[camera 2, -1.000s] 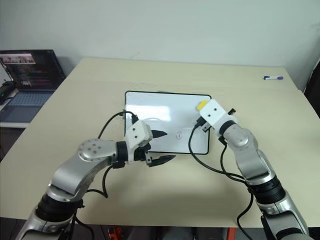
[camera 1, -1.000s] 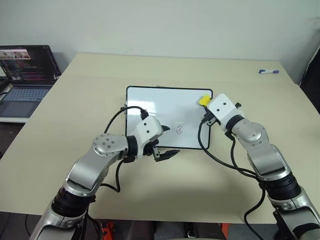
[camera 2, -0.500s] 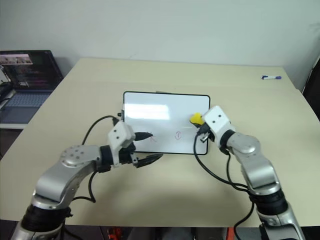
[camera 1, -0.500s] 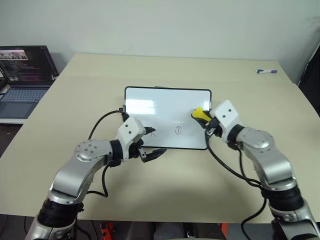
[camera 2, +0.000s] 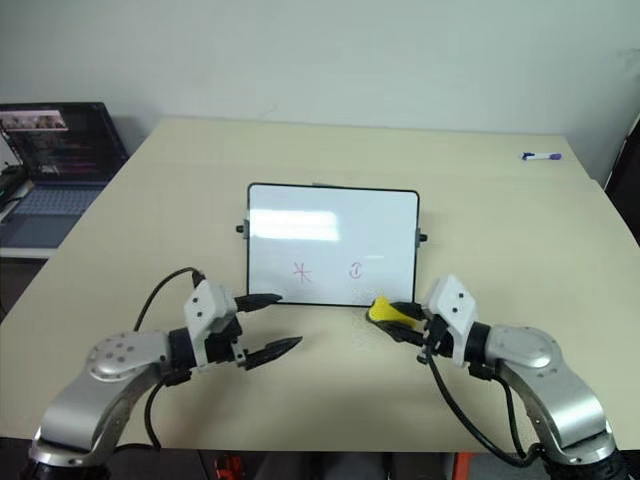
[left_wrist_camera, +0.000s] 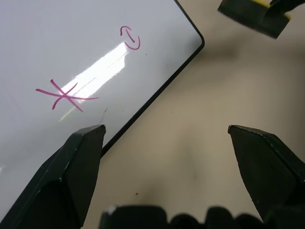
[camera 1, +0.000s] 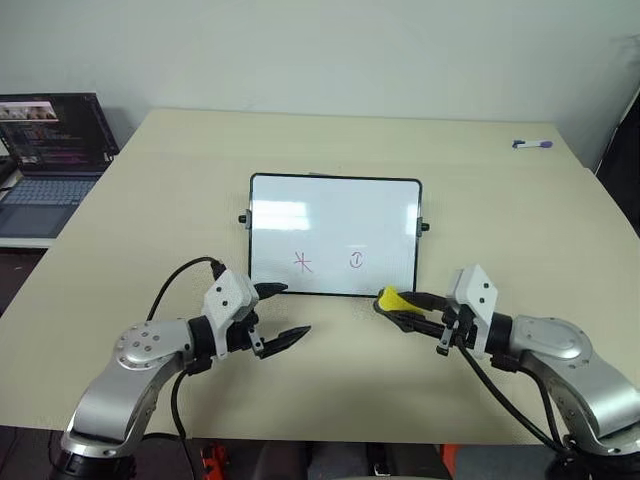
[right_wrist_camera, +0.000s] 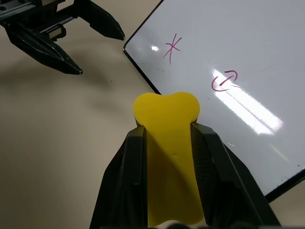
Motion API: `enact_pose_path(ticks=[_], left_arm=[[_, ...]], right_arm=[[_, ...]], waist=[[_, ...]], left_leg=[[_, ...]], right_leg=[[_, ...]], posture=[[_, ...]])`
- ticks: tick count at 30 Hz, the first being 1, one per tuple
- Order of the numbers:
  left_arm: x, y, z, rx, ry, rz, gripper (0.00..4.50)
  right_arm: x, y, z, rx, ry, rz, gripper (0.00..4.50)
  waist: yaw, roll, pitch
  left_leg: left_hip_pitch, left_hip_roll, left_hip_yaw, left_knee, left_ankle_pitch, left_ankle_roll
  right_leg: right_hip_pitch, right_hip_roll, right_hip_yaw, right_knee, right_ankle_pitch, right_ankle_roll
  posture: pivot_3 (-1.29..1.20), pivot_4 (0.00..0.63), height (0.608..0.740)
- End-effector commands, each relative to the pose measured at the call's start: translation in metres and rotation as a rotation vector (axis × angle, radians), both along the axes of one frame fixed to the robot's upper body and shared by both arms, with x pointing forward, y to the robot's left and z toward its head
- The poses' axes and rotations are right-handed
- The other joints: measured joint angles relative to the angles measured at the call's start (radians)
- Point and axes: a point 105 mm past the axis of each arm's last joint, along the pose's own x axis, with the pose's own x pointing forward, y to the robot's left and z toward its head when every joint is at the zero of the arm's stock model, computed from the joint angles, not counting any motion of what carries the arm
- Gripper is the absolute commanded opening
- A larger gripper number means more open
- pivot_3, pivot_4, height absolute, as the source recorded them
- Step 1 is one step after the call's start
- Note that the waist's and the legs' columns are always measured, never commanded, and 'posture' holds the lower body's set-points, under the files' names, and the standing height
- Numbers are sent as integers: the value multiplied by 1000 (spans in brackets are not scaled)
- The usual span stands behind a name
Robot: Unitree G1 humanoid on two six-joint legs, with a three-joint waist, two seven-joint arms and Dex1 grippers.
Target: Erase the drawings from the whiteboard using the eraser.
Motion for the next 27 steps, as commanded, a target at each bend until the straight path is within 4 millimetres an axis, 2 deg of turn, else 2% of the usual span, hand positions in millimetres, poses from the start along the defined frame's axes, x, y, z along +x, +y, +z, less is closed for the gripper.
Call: enact_pose_path(ticks=[1, 7, 11, 14, 19, 22, 25, 27], left_arm=[[-2, 2, 8, -34, -41, 3, 4500], [-6, 5, 2, -31, -8, 9, 4500], [-5, -1, -4, 8, 1, -20, 4500], [-4, -12, 0, 6, -12, -47, 4500], [-4, -18, 1, 35, -20, -77, 4500], [-3, -16, -4, 66, -20, -82, 4500], [-2, -12, -7, 67, -17, -73, 4500], [-1, -10, -9, 66, -18, -71, 4500]], right_arm=[[4, 6, 13, 21, -102, -10, 973], [20, 7, 17, -73, -239, -46, 972], [48, 22, 17, -239, -387, -45, 972], [69, 32, 13, -326, -466, -78, 972], [89, 40, 4, -452, -545, -103, 972], [88, 43, -7, -505, -513, -66, 972], [71, 43, -30, -579, -428, 49, 971], [69, 41, -34, -596, -413, 63, 971]], waist=[[0, 0, 0], [0, 0, 0], [-5, 0, 0], [-4, 0, 0], [-2, 0, 0], [-3, 0, 0], [-2, 0, 0], [-2, -1, -1]], left_leg=[[0, 0, 0, 0, 0, 0], [-1, 0, 0, -1, 0, 0], [0, 0, 1, 0, 0, 0], [1, 0, 1, 0, 0, 0], [-2, -1, 1, -1, 0, 0], [-1, -1, 1, -1, 0, 0], [1, 0, 1, -1, 0, 0], [3, 0, 1, -1, 0, 0]], right_leg=[[0, 0, 0, 0, 0, 0], [0, 0, 0, -1, 0, -1], [0, 0, 1, 0, 0, -1], [0, 0, 1, 0, 0, -1], [-2, 0, 0, 0, 2, -6], [-1, 0, 1, 0, 2, -6], [0, 0, 0, 1, 2, -6], [1, 0, 0, 1, 2, -6]], posture=[[0, 150, 740], [0, 150, 740], [0, 150, 740], [0, 150, 740], [0, 150, 740], [0, 150, 740], [0, 150, 740], [0, 150, 740]])
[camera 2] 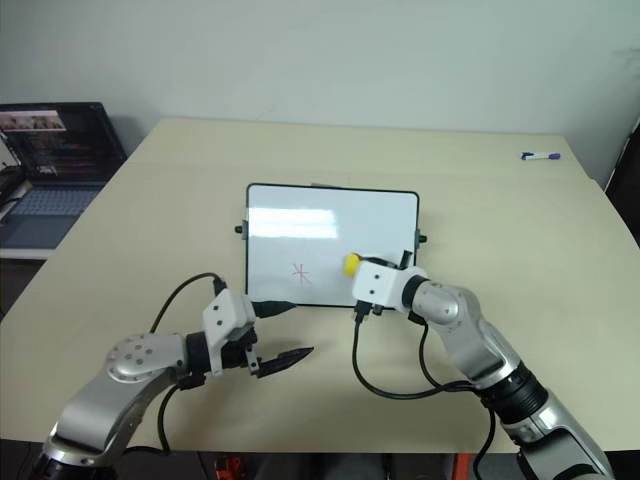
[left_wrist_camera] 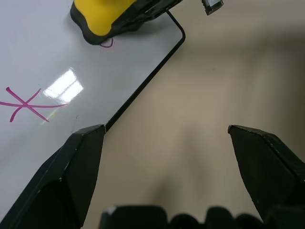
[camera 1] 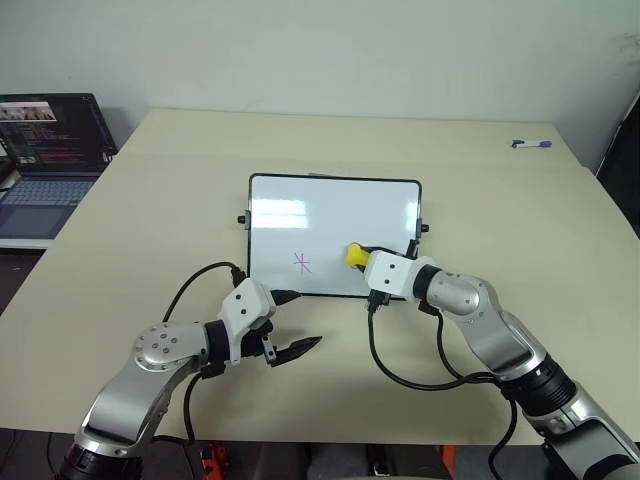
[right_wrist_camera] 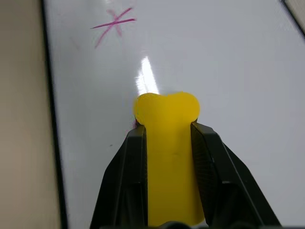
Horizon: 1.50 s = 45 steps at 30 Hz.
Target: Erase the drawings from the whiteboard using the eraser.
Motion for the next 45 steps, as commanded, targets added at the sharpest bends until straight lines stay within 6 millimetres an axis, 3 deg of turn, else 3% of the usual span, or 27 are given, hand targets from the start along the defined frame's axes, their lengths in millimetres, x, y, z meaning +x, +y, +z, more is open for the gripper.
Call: enact_pose_path(ticks=[1, 6, 10, 18, 23, 28, 31, 36, 39, 45], left_arm=[[1, 2, 2, 5, -29, -8, 4500], [3, 2, -1, 0, -30, -13, 4500], [2, 1, -4, -5, -24, -14, 4500], [1, -1, -5, -12, -20, -11, 4500], [3, 5, -3, -56, -1, 39, 4500], [5, 23, -2, -70, 12, 109, 4500], [4, 28, 9, -113, 1, 128, 4500], [7, 37, 17, -130, -9, 190, 4500], [7, 44, 16, -116, -6, 226, 4500], [8, 56, 20, -109, -15, 284, 4500]], right_arm=[[0, -9, -18, -74, 58, -31, 971], [34, -26, 13, 2, -114, -212, 970], [37, -30, 13, 11, -113, -236, 969], [5, -14, -20, -70, 71, -86, 968], [15, -17, 13, 71, -4, -150, 967], [-14, -4, 30, 365, 251, -55, 967], [-38, -6, 39, 450, 367, 44, 967], [-56, -13, 38, 469, 427, 109, 967], [-64, -15, 26, 444, 474, 123, 967], [-63, -4, 18, 476, 494, 141, 967]], waist=[[0, 0, 0], [-1, 0, 0], [3, -1, -1], [4, -2, -1], [3, -2, -1], [3, -1, 0], [3, -1, 0], [3, -1, 0], [3, -1, 0], [-1, -1, 0]], left_leg=[[1, 0, 0, 0, 0, 0], [1, 0, 1, 1, 1, 1], [0, 0, 1, 1, 3, 2], [0, 0, 0, 0, 3, 2], [0, 0, 1, 1, 3, 2], [-2, 1, 0, 0, 3, 2], [-3, 1, -1, -1, 2, 1], [-4, 1, -2, -1, 1, 1], [-4, 1, -2, -2, 1, 1], [-3, 1, -1, -2, 1, 1]], right_leg=[[0, 0, 0, 0, 0, 0], [0, 0, 1, 0, 0, 1], [0, 0, 1, 0, 2, 3], [0, 0, 0, 0, 1, 2], [0, 0, 0, 0, 1, 2], [-1, 0, 0, 0, 1, 1], [-2, 0, -2, -1, 3, -2], [-2, -1, -2, -3, 3, -2], [-2, -1, -2, -3, 3, -1], [-2, 0, -2, -2, 0, 2]], posture=[[0, 150, 740], [0, 150, 740], [0, 150, 740], [0, 150, 740], [0, 150, 740], [0, 150, 740], [0, 150, 740], [0, 150, 740], [0, 150, 740], [0, 150, 740]])
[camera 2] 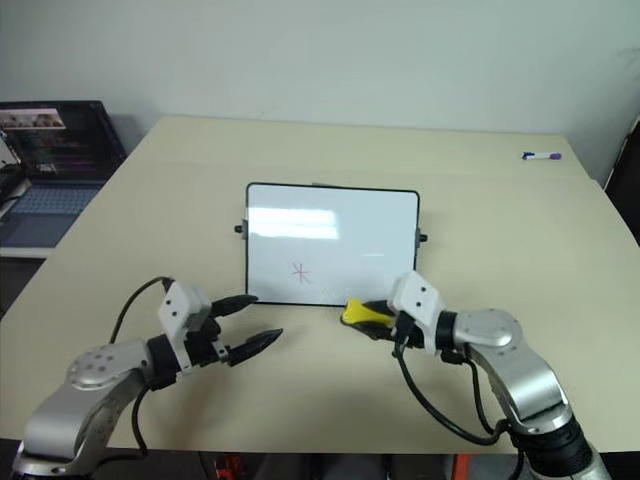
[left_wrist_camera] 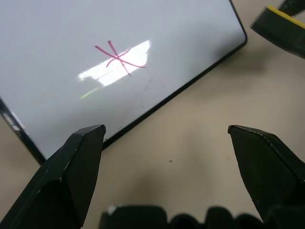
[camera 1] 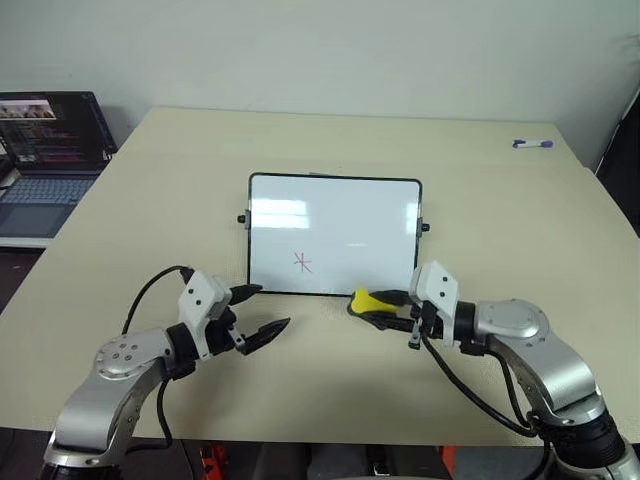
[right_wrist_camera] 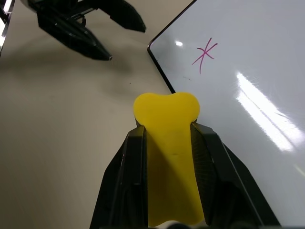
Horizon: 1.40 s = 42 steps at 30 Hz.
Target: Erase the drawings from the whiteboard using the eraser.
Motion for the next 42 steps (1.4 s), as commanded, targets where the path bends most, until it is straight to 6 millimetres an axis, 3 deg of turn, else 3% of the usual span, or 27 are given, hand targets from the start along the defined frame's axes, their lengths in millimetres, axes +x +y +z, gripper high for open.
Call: enact_pose_path(ticks=[1, 8, 13, 17, 22, 26, 28, 31, 33, 39, 42], left_arm=[[-3, 5, 11, 12, -36, 11, 4500], [-8, 7, 11, 23, -26, 24, 4500], [-8, 8, 9, 46, -14, 21, 4500], [-8, 2, 4, 54, 10, -18, 4500], [-7, 1, -2, 61, 13, -34, 4500], [-8, 3, -9, 60, 24, -37, 4500], [-10, 5, -13, 62, 31, -34, 4500], [-11, 8, -17, 67, 37, -32, 4500], [-11, 9, -19, 69, 37, -32, 4500], [-11, 8, -23, 70, 38, -48, 4500], [-11, 6, -24, 71, 38, -56, 4500]], right_arm=[[0, 12, 13, 52, -49, 34, 967], [13, 19, 16, 0, -134, 29, 967], [42, 32, 35, -75, -339, -15, 967], [79, 64, 51, -215, -604, -8, 967], [101, 89, 53, -382, -849, 26, 967], [95, 101, 28, -474, -813, 129, 967], [82, 99, 6, -531, -744, 228, 967], [69, 95, -11, -586, -682, 326, 967], [75, 94, -7, -597, -696, 308, 967], [105, 108, 33, -528, -833, 140, 967], [104, 113, 27, -548, -820, 182, 967]], waist=[[-1, 0, 0], [1, 0, 0], [-1, 0, 0], [-14, 1, 1], [-17, 0, 0], [-21, 0, 0], [-21, 0, 0], [-20, 0, 0], [-20, 0, 0], [-22, 0, 0], [-20, 0, 0]], left_leg=[[0, 0, 0, 0, 0, 0], [0, 0, 0, 0, 0, 0], [0, 0, 0, 0, 0, 0], [0, 0, 1, 0, 0, 0], [0, -1, 1, 0, 0, 0], [-3, -1, 1, 0, 0, -1], [-3, 0, 0, 0, 0, -1], [0, 0, 0, 0, 0, -1], [1, 0, -1, 0, 0, -1], [4, 0, 0, 1, 2, 0], [4, 1, 0, 1, 2, 0]], right_leg=[[0, 0, 0, 0, 0, 0], [0, 0, 0, 0, 0, 0], [0, 0, 0, 0, 0, -1], [-1, 0, 1, 1, 2, -5], [-1, 0, 0, 1, 2, -5], [-3, -1, 1, 1, 3, -6], [-3, -1, 0, 1, 3, -6], [-1, -1, 0, 2, 3, -6], [0, -1, -1, 2, 3, -6], [1, -1, 0, 3, 4, -8], [0, -1, -1, 3, 4, -9]], posture=[[0, 150, 740], [0, 150, 740], [0, 150, 740], [0, 150, 740], [0, 150, 740], [0, 150, 740], [0, 150, 740], [0, 150, 740], [0, 150, 740], [0, 150, 740], [0, 150, 740]])
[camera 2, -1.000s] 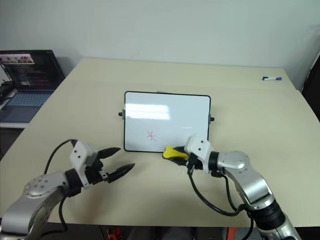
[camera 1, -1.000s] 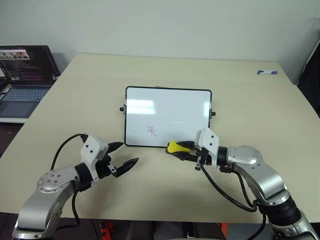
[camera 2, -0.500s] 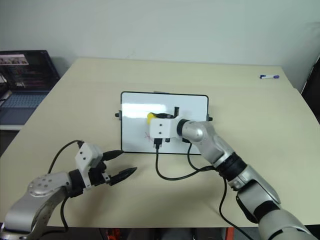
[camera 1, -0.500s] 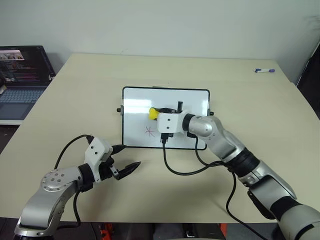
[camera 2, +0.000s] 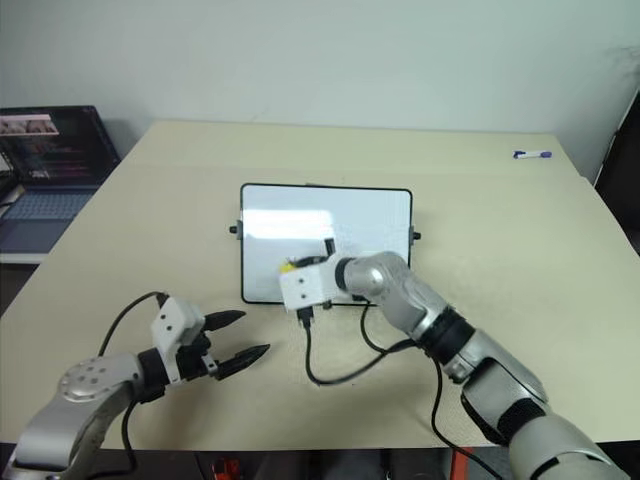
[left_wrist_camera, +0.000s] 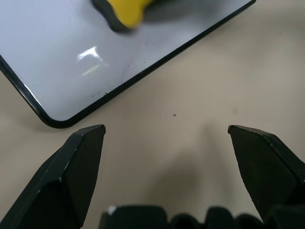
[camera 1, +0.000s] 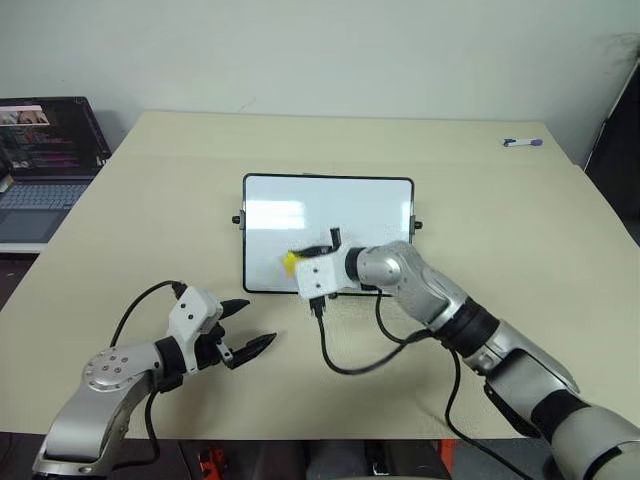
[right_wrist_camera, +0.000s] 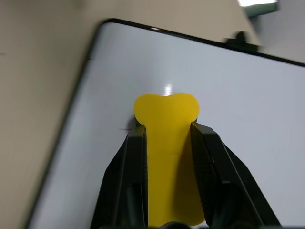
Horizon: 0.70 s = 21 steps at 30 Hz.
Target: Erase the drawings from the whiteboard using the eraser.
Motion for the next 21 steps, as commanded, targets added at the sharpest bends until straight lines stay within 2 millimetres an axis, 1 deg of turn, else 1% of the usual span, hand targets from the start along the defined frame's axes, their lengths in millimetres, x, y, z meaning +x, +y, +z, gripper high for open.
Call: enact_pose_path(ticks=[1, 3, 5, 8, 9, 12, 14, 17, 19, 21], left_arm=[[1, -5, 6, 1, -35, -28, 4500], [1, -5, 6, 0, -36, -31, 4500], [2, -6, 6, -1, -37, -33, 4500], [2, -6, 6, -2, -37, -33, 4500], [2, -7, 6, -3, -37, -34, 4500], [2, -12, 7, -7, -39, -40, 4500], [2, -14, 9, -10, -39, -45, 4500], [3, -16, 10, -10, -40, -48, 4500], [3, -18, 12, -11, -43, -50, 4500], [4, -19, 14, -12, -44, -52, 4500]], right_arm=[[3, -2, -6, -43, 18, 2, 967], [-4, -7, -23, -127, 93, 29, 967], [-11, -13, -34, -192, 152, 51, 967], [-16, -18, -40, -234, 205, 63, 967], [-12, -17, -35, -213, 182, 50, 967], [15, -12, 0, -62, 46, -43, 967], [18, -12, 3, -67, 34, -44, 967], [12, -13, -11, -128, 81, -10, 967], [0, -17, -27, -195, 149, 27, 967], [-9, -21, -39, -241, 194, 53, 967]], waist=[[1, 0, 0], [0, 0, 0], [1, 0, 0], [1, 0, 0], [1, 0, 0], [-1, 0, 0], [0, 1, 1], [3, 1, 0], [4, 0, 0], [4, 0, 0]], left_leg=[[0, 0, 0, 0, 0, 0], [-1, 0, 0, -1, -1, 0], [0, 0, 0, -1, -1, 0], [0, 0, 0, -1, -1, 0], [0, 0, 0, -1, -1, 0], [0, 0, 0, -1, -1, 0], [0, 0, 0, 0, 0, 0], [1, 0, 0, 0, 1, 1], [0, 0, 0, 0, 1, 1], [0, 0, 0, -1, 1, 1]], right_leg=[[0, 0, 0, 0, 0, 0], [0, 0, 0, -1, 0, 0], [0, 0, 0, -1, 0, 0], [0, 0, 0, -1, 0, 0], [0, 0, 0, -1, 0, 0], [0, 0, 0, -1, 0, 0], [0, 0, 0, 0, 1, -1], [0, 0, 0, 0, 1, -2], [0, 0, 0, 0, 1, -2], [0, 0, 0, -1, 1, -2]], posture=[[0, 150, 740], [0, 150, 740], [0, 150, 740], [0, 150, 740], [0, 150, 740], [0, 150, 740], [0, 150, 740], [0, 150, 740], [0, 150, 740], [0, 150, 740]])
